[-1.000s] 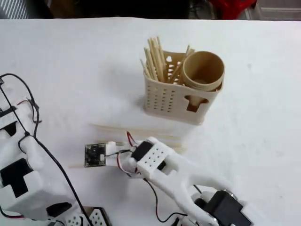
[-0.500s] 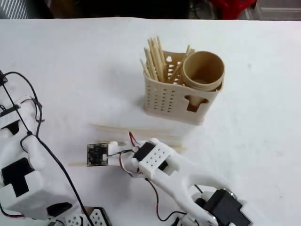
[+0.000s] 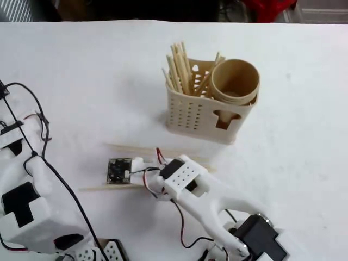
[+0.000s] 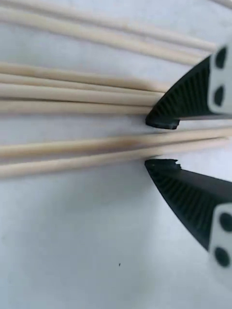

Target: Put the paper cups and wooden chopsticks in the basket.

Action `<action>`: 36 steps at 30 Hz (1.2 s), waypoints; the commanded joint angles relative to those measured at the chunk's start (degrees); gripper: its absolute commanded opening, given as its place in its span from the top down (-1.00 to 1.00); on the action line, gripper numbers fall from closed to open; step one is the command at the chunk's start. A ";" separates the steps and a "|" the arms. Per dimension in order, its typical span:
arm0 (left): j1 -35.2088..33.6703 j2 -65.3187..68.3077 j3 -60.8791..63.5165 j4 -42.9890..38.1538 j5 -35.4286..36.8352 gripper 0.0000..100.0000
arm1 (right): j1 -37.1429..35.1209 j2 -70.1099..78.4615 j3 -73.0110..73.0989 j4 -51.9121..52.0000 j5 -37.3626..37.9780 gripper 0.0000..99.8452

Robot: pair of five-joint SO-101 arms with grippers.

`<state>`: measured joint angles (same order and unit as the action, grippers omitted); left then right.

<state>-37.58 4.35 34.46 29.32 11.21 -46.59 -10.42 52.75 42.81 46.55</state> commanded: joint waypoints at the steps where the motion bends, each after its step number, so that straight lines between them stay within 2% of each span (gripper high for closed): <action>1: 0.31 -0.22 -2.29 0.70 -0.70 0.75 | 0.92 1.27 -1.76 0.75 0.53 0.78; 7: -0.40 -0.22 -2.29 0.70 -0.70 0.75 | 0.92 0.84 -1.67 0.66 0.44 0.97; 12: -0.40 -0.13 -2.29 0.70 -0.70 0.75 | 1.27 0.57 -2.20 1.98 0.26 0.97; 14: -0.40 -0.13 -2.29 0.70 -0.70 0.75 | 2.15 -0.75 -3.16 3.47 -2.29 0.97; 24: -0.22 -0.13 -2.29 0.53 -0.70 0.75 | 4.18 -19.38 -4.04 13.14 -5.45 0.97; 29: -0.22 -0.04 -2.29 0.53 -0.70 0.75 | 3.03 -24.04 -4.31 13.67 -7.91 0.96; 36: -0.22 0.04 -2.29 0.62 -0.70 0.75 | 4.97 -22.73 -6.51 11.74 -7.74 0.60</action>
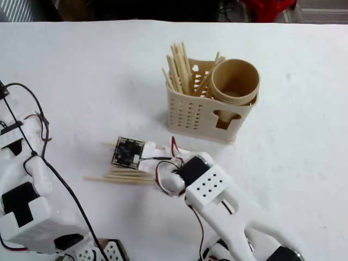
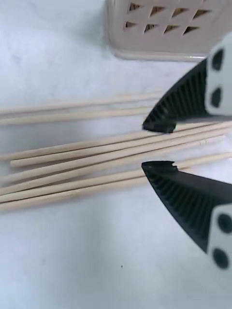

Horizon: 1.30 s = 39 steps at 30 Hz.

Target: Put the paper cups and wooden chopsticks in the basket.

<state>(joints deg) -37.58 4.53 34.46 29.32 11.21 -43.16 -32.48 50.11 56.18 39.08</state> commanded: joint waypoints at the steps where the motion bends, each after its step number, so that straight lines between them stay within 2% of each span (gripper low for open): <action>1: -0.22 -0.13 -2.29 0.62 -0.70 0.75 | 1.80 0.75 -4.75 -2.07 0.62 0.58; 7: -0.22 -0.13 -2.29 0.53 -0.70 0.75 | 2.33 16.75 -15.74 -2.15 2.99 0.66; 14: -0.22 -0.13 -2.29 0.62 -0.70 0.75 | 2.33 33.71 -26.29 -6.29 3.08 0.56; 18: -0.22 -0.13 -2.37 0.62 -0.70 0.75 | 3.21 39.08 -26.64 -10.24 2.99 0.55; 29: -0.13 -0.22 -2.37 0.62 -0.70 0.75 | 3.30 45.05 -26.73 -10.68 3.08 0.56; 31: -0.13 -0.22 -2.37 0.62 -0.70 0.75 | 3.30 46.11 -26.64 -10.68 3.08 0.61; 36: -0.13 -0.22 -2.37 0.62 -0.70 0.75 | 3.21 46.55 -26.64 -10.24 2.81 0.98; 39: -0.13 -0.22 -2.37 0.62 -0.70 0.75 | 3.21 46.37 -27.08 -7.78 2.64 0.95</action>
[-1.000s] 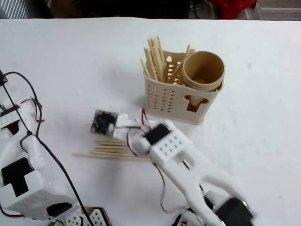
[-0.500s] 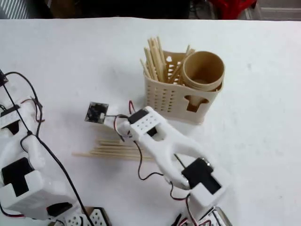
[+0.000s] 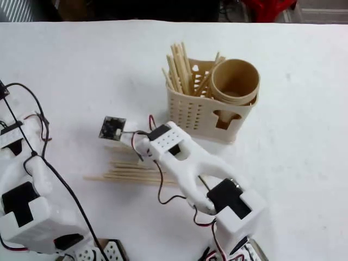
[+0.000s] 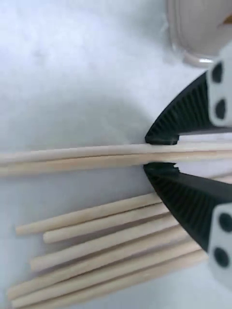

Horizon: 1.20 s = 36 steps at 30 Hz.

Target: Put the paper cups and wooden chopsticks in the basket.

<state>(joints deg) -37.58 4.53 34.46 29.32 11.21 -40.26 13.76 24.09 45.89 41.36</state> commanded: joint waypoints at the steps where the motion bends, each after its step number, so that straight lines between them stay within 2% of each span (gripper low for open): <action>1: -0.13 -0.22 -2.37 0.62 -0.70 0.75 | 0.40 -0.48 -1.32 3.30 0.35 0.97; 3: -0.13 -0.31 -2.37 0.62 -0.70 0.75 | 0.40 -3.03 -1.23 5.05 0.09 0.97; 10: -0.13 -0.40 -2.37 0.62 -0.70 0.75 | 0.31 -16.40 -1.14 12.18 -7.82 0.97; 25: -0.13 -0.40 -2.37 0.62 -0.70 0.75 | 1.10 -44.53 -1.49 18.68 -15.12 0.97; 29: -0.13 -0.40 -2.46 0.62 -0.70 0.75 | 4.53 -53.58 -2.90 15.78 -15.12 0.97; 32: -0.13 -0.40 -2.55 0.53 -0.70 0.75 | 7.52 -58.86 -4.75 9.80 -16.26 0.97; 36: -0.13 -0.40 -2.55 0.53 -0.70 0.75 | 12.09 -61.32 -5.71 -2.33 -25.93 0.97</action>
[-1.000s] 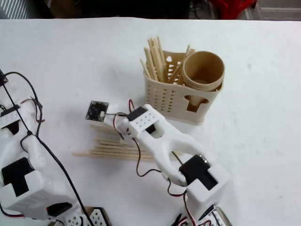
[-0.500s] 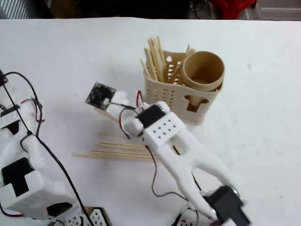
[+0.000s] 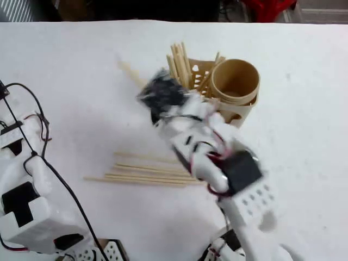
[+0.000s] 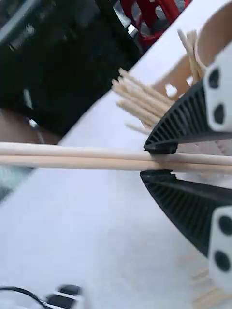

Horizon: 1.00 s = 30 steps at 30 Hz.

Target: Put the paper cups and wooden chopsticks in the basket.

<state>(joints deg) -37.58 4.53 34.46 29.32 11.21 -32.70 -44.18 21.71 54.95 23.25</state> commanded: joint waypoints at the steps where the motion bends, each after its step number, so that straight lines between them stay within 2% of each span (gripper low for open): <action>1: -0.13 -0.40 -2.55 0.53 -0.70 0.75 | 5.67 -3.30 -3.34 -14.81 -10.20 0.97; 5: -0.13 -0.40 -2.37 0.62 -0.70 0.75 | 9.63 -1.71 -2.64 -27.91 -16.35 0.97; 9: -0.13 -0.40 -2.46 0.62 -0.70 0.75 | 11.38 2.95 -2.46 -38.37 -18.02 0.96; 17: -0.13 -0.40 -2.46 0.62 -0.70 0.75 | 14.20 11.38 1.23 -43.74 -18.11 0.97; 23: -0.13 -0.40 -2.37 0.62 -0.70 0.75 | 13.93 8.22 15.03 -54.99 -18.11 0.97; 30: -0.13 -0.40 -2.37 0.62 -0.70 0.75 | 14.20 4.18 23.03 -57.36 -17.58 0.93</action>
<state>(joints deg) -37.58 4.53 34.46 29.32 11.21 -19.34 -36.44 43.25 -0.79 5.67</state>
